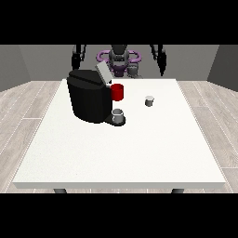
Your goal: Insert the coffee pod into the coffee machine and close the lid
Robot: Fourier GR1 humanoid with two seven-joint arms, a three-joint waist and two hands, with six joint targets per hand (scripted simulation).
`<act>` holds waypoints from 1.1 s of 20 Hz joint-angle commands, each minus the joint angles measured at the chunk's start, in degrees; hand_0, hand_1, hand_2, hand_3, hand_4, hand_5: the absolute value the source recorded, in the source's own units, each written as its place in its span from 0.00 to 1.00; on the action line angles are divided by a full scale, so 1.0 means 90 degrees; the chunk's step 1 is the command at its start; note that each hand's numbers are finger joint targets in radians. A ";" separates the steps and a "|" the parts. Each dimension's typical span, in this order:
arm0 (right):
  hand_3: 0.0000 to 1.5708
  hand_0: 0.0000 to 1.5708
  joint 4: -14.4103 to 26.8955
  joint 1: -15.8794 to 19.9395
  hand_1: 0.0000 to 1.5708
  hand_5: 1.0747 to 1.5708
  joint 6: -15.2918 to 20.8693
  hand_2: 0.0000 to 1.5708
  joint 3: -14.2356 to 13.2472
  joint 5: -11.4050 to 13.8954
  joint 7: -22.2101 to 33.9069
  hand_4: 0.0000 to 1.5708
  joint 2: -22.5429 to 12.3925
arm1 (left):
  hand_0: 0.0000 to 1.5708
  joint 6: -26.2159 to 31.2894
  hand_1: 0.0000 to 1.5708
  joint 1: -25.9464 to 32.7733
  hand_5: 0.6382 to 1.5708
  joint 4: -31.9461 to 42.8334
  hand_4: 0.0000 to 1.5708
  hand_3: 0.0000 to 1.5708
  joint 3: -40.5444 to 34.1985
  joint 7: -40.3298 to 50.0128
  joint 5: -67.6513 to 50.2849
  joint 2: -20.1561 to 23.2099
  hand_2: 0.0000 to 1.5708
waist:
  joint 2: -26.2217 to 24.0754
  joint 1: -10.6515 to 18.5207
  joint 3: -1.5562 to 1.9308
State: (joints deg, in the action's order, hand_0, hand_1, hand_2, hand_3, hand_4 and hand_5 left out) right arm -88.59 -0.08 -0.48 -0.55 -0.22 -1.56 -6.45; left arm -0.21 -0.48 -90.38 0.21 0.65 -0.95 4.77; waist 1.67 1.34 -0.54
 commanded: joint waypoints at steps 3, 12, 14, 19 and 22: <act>0.00 0.00 0.0328 0.0228 0.00 1.00 0.0013 0.00 -0.0081 -0.0014 -0.0078 0.00 0.0069 | 0.00 0.0308 0.00 -0.0366 1.00 0.0065 0.00 0.00 0.0180 -0.0253 0.0592 0.0554 0.00 | 0.0089 -0.0166 0.0062; 0.00 0.00 0.0054 0.0779 0.00 1.00 0.0997 0.00 0.0169 0.1021 -0.0216 0.00 0.0248 | 0.00 0.1186 0.00 -0.1549 1.00 0.0937 0.00 0.00 -0.0118 -0.0089 0.1418 0.2227 0.00 | 0.0776 -0.0894 0.0059; 0.00 0.00 -0.0205 0.0839 0.00 1.00 0.0964 0.00 0.0266 0.1063 0.0078 0.00 0.0247 | 0.00 0.1024 0.00 -0.1662 1.00 0.1504 0.00 0.00 -0.0087 -0.0344 0.1676 0.2092 0.00 | 0.0748 -0.1093 0.0057; 0.00 0.00 -0.0376 0.1007 0.00 1.00 0.1202 0.00 0.0906 0.1560 0.0363 0.00 0.0648 | 0.00 0.1346 0.00 -0.2369 1.00 0.2344 0.00 0.00 -0.0200 -0.0108 0.2025 0.2618 0.00 | 0.1025 -0.1329 0.0056; 0.00 0.00 -0.0176 0.1133 0.00 1.00 0.1154 0.00 0.0764 0.1370 0.0181 0.00 0.0702 | 0.00 0.1270 0.00 -0.2637 1.00 0.2812 0.00 0.00 -0.0056 -0.0250 0.2268 0.2401 0.00 | 0.1261 -0.1368 0.0058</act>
State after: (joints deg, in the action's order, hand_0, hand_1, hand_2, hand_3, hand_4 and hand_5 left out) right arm -90.52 9.01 8.83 4.69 11.02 -0.54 -2.01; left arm 10.83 -20.39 -70.34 -0.84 -1.57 17.16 26.58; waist 11.26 -9.88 -0.02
